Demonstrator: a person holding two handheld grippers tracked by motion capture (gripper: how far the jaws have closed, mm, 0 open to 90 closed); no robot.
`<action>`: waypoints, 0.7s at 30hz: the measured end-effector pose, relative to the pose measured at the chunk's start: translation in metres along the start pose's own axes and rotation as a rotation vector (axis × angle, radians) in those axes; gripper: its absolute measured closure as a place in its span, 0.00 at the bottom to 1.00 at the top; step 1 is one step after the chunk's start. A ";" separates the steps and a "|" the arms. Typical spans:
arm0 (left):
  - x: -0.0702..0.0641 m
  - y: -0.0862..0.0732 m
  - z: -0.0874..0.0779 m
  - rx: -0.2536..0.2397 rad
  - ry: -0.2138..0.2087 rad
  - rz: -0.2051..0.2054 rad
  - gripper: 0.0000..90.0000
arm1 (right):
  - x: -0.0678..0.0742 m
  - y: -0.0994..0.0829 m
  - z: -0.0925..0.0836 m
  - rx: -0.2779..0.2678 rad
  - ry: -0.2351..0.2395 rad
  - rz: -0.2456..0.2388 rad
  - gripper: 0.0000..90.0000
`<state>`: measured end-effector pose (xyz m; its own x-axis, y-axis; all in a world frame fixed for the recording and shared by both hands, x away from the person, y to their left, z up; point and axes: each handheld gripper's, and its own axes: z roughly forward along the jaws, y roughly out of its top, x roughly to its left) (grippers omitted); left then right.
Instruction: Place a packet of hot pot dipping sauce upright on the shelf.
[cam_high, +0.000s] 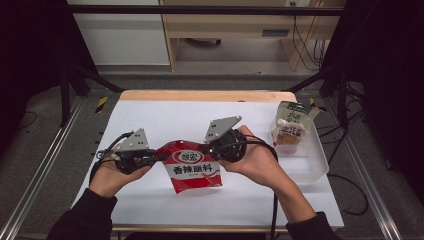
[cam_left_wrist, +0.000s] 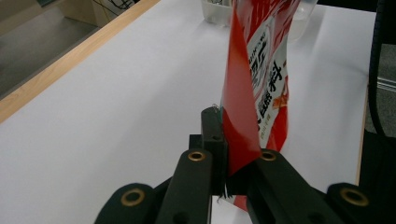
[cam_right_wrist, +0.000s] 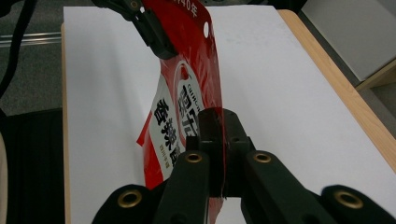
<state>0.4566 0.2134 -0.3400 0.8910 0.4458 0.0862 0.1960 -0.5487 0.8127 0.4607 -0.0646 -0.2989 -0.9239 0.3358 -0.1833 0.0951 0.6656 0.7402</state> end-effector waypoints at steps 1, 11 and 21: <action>0.000 0.002 -0.001 0.006 0.002 0.007 0.99 | -0.001 0.000 -0.001 -0.004 0.001 0.000 1.00; 0.000 0.025 -0.013 0.031 0.010 0.043 1.00 | -0.003 0.000 -0.009 -0.022 -0.002 -0.014 1.00; -0.002 0.030 -0.015 0.034 0.017 0.054 1.00 | -0.002 -0.001 -0.010 0.011 0.002 -0.032 0.95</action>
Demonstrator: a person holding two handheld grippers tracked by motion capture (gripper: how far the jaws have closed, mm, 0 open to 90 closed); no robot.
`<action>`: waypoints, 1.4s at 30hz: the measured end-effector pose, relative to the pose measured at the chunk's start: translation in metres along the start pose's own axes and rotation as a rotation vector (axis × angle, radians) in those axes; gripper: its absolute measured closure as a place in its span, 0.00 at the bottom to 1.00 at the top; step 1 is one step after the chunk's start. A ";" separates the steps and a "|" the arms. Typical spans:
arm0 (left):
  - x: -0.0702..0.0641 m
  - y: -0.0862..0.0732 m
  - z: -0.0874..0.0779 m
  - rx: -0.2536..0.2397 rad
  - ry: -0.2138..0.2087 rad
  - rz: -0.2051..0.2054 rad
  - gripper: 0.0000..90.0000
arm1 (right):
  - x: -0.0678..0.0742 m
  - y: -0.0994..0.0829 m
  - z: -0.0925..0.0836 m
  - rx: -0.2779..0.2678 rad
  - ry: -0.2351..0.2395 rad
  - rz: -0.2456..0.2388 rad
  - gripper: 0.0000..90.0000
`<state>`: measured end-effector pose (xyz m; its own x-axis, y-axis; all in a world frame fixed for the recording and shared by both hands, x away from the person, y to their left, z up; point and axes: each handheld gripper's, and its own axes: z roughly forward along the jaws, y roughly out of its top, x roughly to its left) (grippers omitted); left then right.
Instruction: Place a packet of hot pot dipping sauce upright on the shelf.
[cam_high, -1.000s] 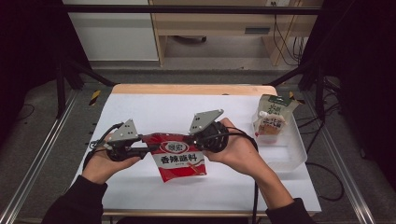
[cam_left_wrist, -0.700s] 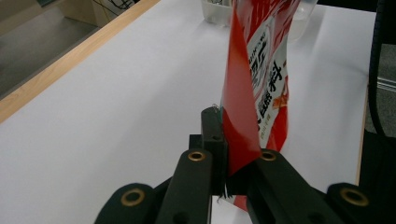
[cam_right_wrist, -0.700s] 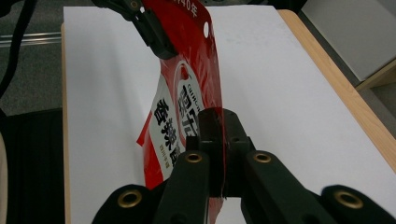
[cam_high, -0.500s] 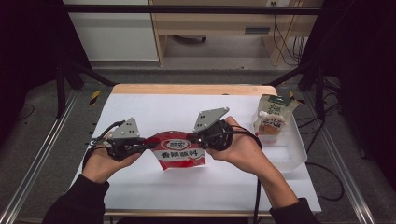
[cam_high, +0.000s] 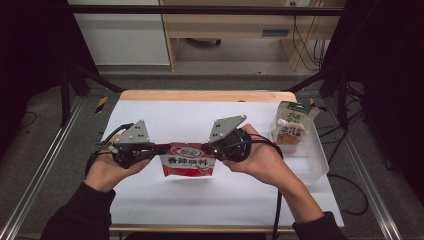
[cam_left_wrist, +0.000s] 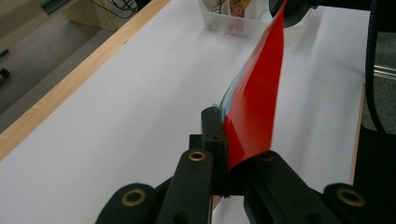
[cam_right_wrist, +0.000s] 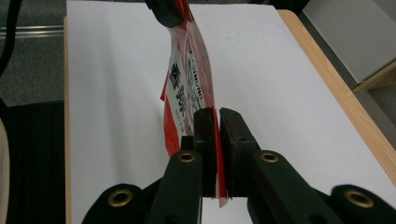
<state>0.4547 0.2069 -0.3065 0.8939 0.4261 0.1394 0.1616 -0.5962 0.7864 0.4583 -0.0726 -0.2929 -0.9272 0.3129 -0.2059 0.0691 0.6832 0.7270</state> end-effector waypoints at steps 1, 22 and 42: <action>0.000 0.000 0.000 0.001 0.000 0.001 1.00 | 0.000 0.000 0.001 0.006 -0.001 -0.003 0.94; -0.002 0.004 0.004 0.007 -0.008 0.026 1.00 | -0.002 0.006 0.003 0.080 -0.001 -0.032 0.84; -0.008 0.003 0.015 0.011 -0.029 0.033 1.00 | 0.001 0.002 0.016 0.198 0.023 -0.063 0.99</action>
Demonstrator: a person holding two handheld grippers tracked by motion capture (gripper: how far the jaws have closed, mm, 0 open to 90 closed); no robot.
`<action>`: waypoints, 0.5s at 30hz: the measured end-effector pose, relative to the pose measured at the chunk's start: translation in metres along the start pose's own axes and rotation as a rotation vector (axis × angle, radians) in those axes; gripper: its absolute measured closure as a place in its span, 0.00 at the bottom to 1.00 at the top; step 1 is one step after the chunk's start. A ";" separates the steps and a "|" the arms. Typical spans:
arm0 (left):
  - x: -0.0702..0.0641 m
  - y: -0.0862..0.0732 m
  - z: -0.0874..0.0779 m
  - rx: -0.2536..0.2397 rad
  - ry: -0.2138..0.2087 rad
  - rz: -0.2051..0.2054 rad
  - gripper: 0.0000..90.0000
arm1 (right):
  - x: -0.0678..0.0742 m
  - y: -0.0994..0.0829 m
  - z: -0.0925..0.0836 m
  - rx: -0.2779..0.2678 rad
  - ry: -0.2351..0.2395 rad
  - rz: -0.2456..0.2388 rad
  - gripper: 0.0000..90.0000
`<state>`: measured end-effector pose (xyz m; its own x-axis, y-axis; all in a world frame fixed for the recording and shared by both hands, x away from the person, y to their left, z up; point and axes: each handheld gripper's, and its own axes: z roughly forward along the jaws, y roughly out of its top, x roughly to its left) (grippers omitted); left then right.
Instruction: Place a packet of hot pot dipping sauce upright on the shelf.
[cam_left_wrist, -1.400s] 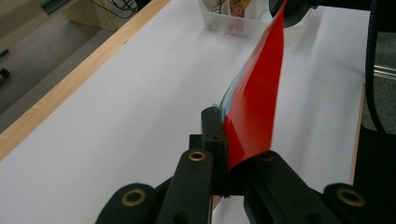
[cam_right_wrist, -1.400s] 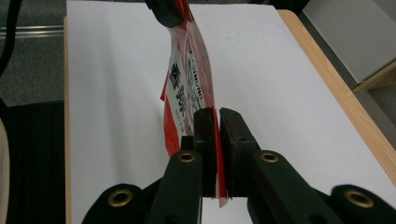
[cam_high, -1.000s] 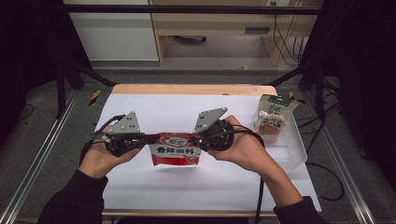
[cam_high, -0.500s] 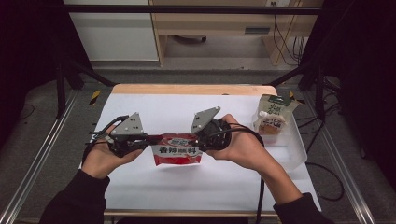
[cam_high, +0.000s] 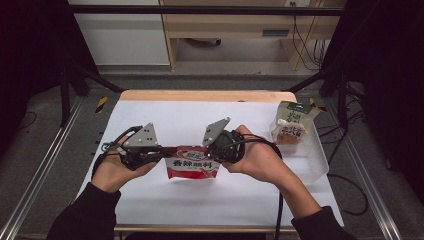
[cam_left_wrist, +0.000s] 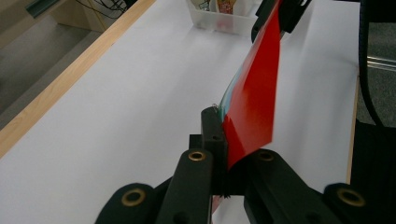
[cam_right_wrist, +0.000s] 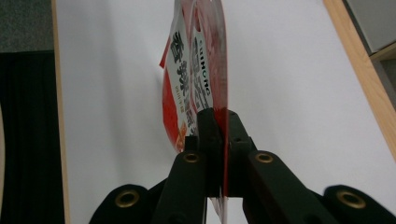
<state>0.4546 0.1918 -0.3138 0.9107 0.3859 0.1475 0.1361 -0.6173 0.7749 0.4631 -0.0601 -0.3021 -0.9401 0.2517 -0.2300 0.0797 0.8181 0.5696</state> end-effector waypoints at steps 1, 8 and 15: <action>0.000 -0.001 0.001 0.000 -0.002 -0.002 1.00 | 0.001 0.000 0.000 0.004 0.000 0.002 0.99; -0.001 -0.005 0.003 -0.027 -0.009 -0.019 0.98 | -0.001 0.001 -0.002 0.008 -0.020 0.008 1.00; 0.000 -0.009 0.000 -0.137 0.051 -0.077 0.57 | -0.005 0.003 -0.015 0.020 -0.031 -0.005 1.00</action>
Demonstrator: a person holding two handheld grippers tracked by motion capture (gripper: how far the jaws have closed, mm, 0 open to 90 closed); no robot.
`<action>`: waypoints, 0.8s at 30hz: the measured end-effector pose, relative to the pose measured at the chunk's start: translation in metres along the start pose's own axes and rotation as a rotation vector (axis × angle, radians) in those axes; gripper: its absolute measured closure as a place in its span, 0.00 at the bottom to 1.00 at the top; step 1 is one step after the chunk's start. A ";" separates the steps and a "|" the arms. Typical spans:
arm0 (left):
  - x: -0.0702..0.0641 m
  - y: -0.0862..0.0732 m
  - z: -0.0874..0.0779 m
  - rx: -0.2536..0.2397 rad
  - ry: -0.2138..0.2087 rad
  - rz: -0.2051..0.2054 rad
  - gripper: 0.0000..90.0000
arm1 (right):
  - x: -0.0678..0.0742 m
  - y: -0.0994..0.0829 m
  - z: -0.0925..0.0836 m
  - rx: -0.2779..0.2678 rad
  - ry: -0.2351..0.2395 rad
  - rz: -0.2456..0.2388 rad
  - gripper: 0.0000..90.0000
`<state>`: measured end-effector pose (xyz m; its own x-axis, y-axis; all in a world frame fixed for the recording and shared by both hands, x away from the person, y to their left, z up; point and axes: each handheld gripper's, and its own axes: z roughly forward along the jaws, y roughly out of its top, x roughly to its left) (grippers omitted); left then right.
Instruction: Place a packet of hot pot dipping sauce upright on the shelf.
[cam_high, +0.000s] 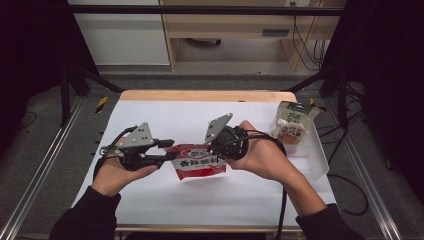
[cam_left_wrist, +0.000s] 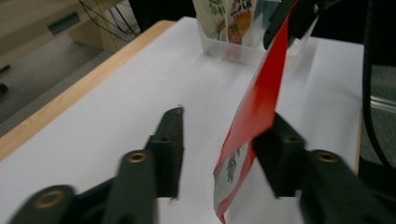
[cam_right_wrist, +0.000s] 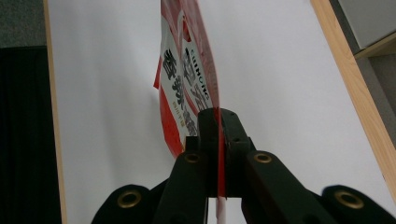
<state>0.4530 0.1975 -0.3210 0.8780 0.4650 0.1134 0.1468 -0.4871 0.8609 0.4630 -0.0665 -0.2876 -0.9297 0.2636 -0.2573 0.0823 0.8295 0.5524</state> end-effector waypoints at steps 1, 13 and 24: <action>-0.001 -0.001 0.000 0.001 0.018 0.004 0.50 | 0.000 -0.001 -0.001 0.002 -0.004 0.001 1.00; 0.001 -0.029 -0.008 0.006 0.082 -0.062 0.19 | -0.007 -0.014 -0.019 -0.020 -0.014 0.025 1.00; 0.010 -0.083 -0.011 0.005 0.163 -0.161 0.14 | -0.021 -0.036 -0.059 -0.050 -0.073 0.090 1.00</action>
<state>0.4451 0.2504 -0.3856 0.7578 0.6503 0.0534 0.2820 -0.4002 0.8720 0.4589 -0.1308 -0.2554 -0.8905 0.3724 -0.2615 0.1441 0.7759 0.6142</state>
